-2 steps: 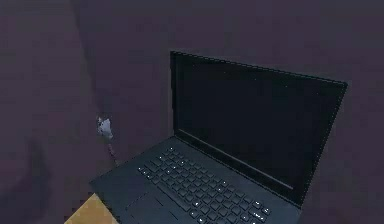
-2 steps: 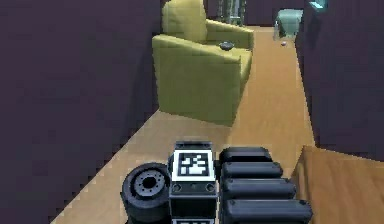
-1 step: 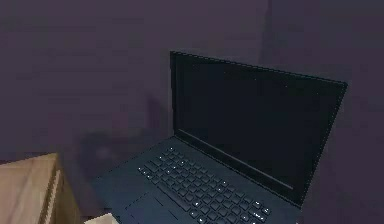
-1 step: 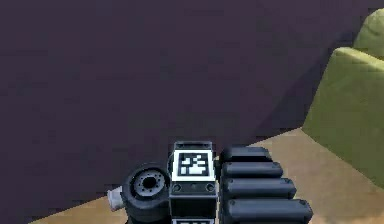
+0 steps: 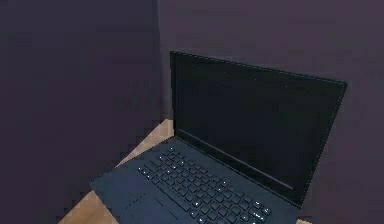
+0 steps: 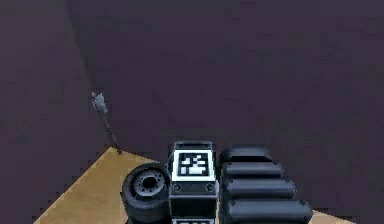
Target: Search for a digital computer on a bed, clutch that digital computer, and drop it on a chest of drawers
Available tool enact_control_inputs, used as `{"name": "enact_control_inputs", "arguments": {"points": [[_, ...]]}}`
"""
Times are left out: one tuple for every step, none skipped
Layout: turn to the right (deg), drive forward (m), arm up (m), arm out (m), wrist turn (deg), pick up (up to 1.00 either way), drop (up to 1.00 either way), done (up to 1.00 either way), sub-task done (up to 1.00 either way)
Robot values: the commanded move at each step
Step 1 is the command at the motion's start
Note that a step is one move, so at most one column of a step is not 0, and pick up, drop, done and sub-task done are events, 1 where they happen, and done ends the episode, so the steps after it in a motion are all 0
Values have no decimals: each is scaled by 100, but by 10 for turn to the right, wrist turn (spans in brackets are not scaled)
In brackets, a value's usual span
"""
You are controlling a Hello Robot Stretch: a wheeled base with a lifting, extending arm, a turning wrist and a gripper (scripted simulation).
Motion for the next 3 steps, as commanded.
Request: {"name": "enact_control_inputs", "arguments": {"points": [[-30, 0, 0, 0, 0, 0, 0, 0, 0], [450, 0, 0, 0, 0, 0, 0, 0, 0], [450, 0, 0, 0, 0, 0, 0, 0, 0]]}}
